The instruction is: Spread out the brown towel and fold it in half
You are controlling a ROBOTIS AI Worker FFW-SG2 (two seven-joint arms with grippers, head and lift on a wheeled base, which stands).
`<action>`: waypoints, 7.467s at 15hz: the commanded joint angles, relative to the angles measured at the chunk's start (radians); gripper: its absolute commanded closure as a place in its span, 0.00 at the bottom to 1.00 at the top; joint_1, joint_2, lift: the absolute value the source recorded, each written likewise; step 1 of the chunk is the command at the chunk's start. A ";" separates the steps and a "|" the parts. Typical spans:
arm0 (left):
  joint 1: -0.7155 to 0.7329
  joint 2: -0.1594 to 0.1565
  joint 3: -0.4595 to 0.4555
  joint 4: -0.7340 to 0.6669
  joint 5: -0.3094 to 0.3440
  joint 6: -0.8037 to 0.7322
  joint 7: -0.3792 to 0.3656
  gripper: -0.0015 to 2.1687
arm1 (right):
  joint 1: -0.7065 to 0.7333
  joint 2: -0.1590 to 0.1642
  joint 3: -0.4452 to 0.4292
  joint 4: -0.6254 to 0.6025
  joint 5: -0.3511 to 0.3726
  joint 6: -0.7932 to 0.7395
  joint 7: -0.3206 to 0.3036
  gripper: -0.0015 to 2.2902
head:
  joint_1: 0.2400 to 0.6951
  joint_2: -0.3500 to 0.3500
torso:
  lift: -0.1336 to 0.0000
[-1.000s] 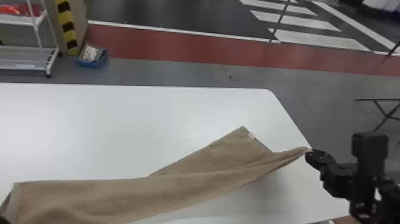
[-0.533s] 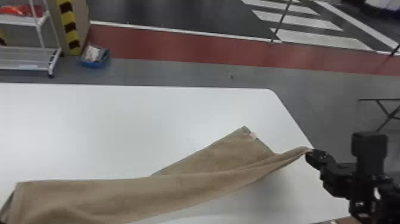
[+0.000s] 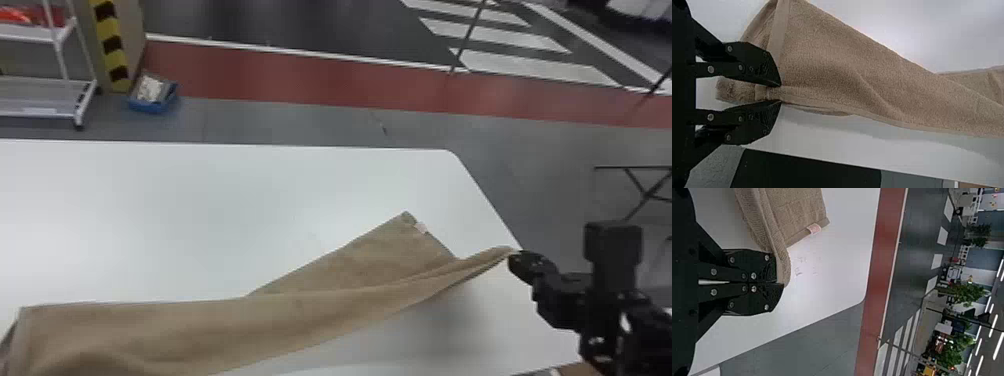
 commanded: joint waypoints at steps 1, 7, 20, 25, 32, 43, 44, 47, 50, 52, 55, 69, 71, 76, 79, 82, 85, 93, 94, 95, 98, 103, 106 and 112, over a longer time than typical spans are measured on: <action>-0.005 0.000 0.008 -0.001 0.002 0.000 0.005 0.51 | -0.002 0.000 0.004 0.004 0.002 0.000 0.000 0.58 | 1.00 0.12 | 0.04; -0.008 -0.001 0.056 -0.030 0.030 0.006 -0.022 0.45 | 0.001 -0.003 -0.006 0.006 -0.003 0.000 0.000 0.58 | 1.00 0.14 | 0.04; -0.068 -0.058 0.145 -0.076 0.122 -0.015 0.008 0.71 | 0.013 -0.008 -0.003 -0.002 -0.004 0.000 -0.008 0.58 | 1.00 0.14 | 0.04; -0.310 -0.132 0.070 -0.063 0.140 0.187 0.037 0.71 | -0.133 -0.026 0.103 0.046 0.025 0.037 -0.029 0.58 | 1.00 0.18 | 0.04; -0.799 -0.149 -0.133 0.373 0.134 0.282 0.180 0.71 | -0.616 -0.023 0.193 0.434 0.037 0.064 -0.074 0.58 | 1.00 0.30 | 0.04; -1.122 -0.146 -0.078 0.516 0.163 0.417 0.298 0.71 | -0.944 -0.140 0.118 0.549 -0.083 0.236 -0.067 0.58 | 0.31 0.35 | 0.04; -1.048 -0.136 -0.033 0.447 0.185 0.420 0.289 0.71 | -0.870 -0.152 0.093 0.474 -0.130 0.288 -0.057 0.58 | 0.30 0.35 | 0.04; -0.729 -0.116 0.146 0.181 0.237 0.432 0.260 0.71 | -0.585 -0.172 -0.005 0.244 -0.196 0.383 -0.003 0.58 | 0.45 0.38 | 0.04; -0.352 -0.169 0.292 0.060 0.291 0.153 0.255 0.71 | -0.261 -0.089 -0.071 0.055 -0.239 0.248 0.037 0.58 | 0.74 0.40 | 0.04; -0.198 -0.202 0.344 0.075 0.317 -0.052 0.258 0.71 | -0.108 -0.018 -0.092 0.006 -0.239 0.098 0.074 0.58 | 0.98 0.42 | 0.04; -0.068 -0.201 0.384 0.138 0.329 -0.249 0.261 0.71 | 0.033 0.061 -0.152 0.006 -0.248 -0.080 0.129 0.58 | 1.00 0.44 | 0.04; -0.391 -0.069 0.116 0.387 0.050 -0.046 0.143 0.71 | -0.149 -0.032 -0.026 0.168 -0.049 0.098 0.152 0.58 | 1.00 0.43 | 0.04; -0.471 -0.069 0.065 0.468 0.027 -0.043 0.140 0.71 | -0.195 -0.049 0.006 0.224 -0.006 0.113 0.152 0.58 | 1.00 0.42 | 0.04; -0.572 -0.069 0.011 0.559 -0.001 -0.043 0.149 0.70 | -0.269 -0.075 0.043 0.310 0.039 0.135 0.152 0.58 | 1.00 0.40 | 0.04; -0.594 -0.066 -0.004 0.563 -0.024 -0.034 0.149 0.70 | -0.294 -0.086 0.049 0.333 0.040 0.135 0.152 0.58 | 1.00 0.40 | 0.04; -0.625 -0.066 -0.024 0.572 -0.028 -0.009 0.149 0.70 | -0.323 -0.098 0.050 0.351 0.042 0.153 0.152 0.58 | 1.00 0.40 | 0.04; -0.672 -0.070 -0.062 0.599 -0.058 0.024 0.151 0.70 | -0.349 -0.104 0.066 0.377 0.055 0.163 0.152 0.58 | 1.00 0.39 | 0.04; -0.786 -0.080 -0.139 0.735 -0.094 0.040 0.180 0.70 | -0.398 -0.117 0.096 0.454 0.089 0.163 0.152 0.58 | 1.00 0.38 | 0.04; -0.793 -0.080 -0.148 0.755 -0.100 0.040 0.186 0.70 | -0.402 -0.118 0.096 0.461 0.091 0.160 0.152 0.58 | 1.00 0.38 | 0.04; -0.806 -0.080 -0.156 0.770 -0.105 0.037 0.194 0.70 | -0.407 -0.120 0.096 0.469 0.092 0.160 0.152 0.58 | 1.00 0.38 | 0.04; -0.827 -0.077 -0.162 0.793 -0.107 0.037 0.197 0.70 | -0.425 -0.124 0.103 0.491 0.103 0.156 0.150 0.58 | 1.00 0.38 | 0.04; -0.841 -0.073 -0.176 0.795 -0.113 0.037 0.200 0.70 | -0.465 -0.117 0.133 0.489 0.111 0.160 0.150 0.58 | 1.00 0.39 | 0.04; -0.845 -0.070 -0.176 0.792 -0.113 0.037 0.198 0.70 | -0.491 -0.112 0.152 0.491 0.134 0.160 0.150 0.58 | 1.00 0.41 | 0.04; -0.853 -0.072 -0.176 0.790 -0.114 0.037 0.203 0.70 | -0.516 -0.109 0.168 0.520 0.155 0.160 0.150 0.58 | 1.00 0.42 | 0.04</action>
